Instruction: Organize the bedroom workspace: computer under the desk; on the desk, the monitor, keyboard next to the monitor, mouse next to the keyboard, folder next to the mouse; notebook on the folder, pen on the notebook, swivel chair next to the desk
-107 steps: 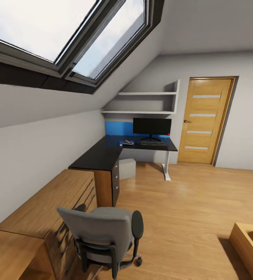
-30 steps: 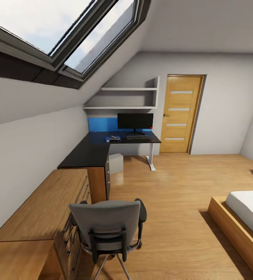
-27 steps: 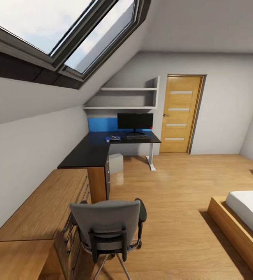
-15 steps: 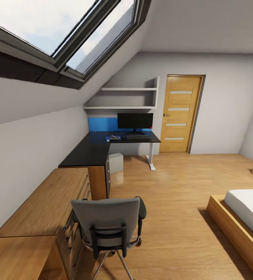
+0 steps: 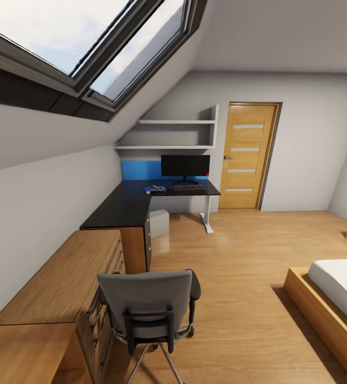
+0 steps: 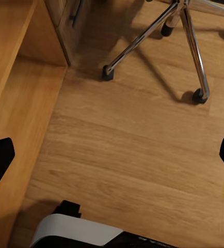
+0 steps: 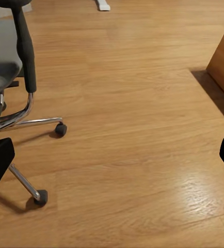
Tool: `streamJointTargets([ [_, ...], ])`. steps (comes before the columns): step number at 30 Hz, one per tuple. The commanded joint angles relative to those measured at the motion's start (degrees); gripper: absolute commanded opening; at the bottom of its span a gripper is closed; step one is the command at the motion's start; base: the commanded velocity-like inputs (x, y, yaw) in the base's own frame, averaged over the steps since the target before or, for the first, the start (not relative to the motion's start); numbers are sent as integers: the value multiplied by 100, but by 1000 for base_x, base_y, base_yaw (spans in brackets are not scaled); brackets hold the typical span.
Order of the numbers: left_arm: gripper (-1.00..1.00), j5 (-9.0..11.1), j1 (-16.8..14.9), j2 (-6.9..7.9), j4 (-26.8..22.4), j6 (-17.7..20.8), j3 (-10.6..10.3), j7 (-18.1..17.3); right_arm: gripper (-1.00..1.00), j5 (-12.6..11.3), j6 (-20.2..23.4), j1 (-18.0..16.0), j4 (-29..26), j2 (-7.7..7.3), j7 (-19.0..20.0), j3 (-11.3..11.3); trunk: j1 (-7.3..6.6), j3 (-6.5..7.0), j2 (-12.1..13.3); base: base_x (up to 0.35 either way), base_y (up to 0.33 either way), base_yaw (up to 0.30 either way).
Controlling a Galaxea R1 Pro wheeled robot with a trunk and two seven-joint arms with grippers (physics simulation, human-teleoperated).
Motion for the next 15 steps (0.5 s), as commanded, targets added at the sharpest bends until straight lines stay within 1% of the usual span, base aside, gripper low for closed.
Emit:
streamJointTargets([
  [1, 100, 38, -7, -15, -5, -21, -45, 39, 100, -19, -11, -7, 11, 3, -33, 48, 25, -30, -52, 0, 0, 0],
  [8, 100, 67, -7, -75, 12, 11, -22, 41, 100, -44, -6, -7, -2, 9, -43, 42, 179, -156, -333, 0, 0, 0],
  [15, 100, 70, -7, -76, 14, 18, -19, 37, 100, -60, -5, -7, -12, 9, -62, 35, 332, -281, -613, 0, 0, 0],
])
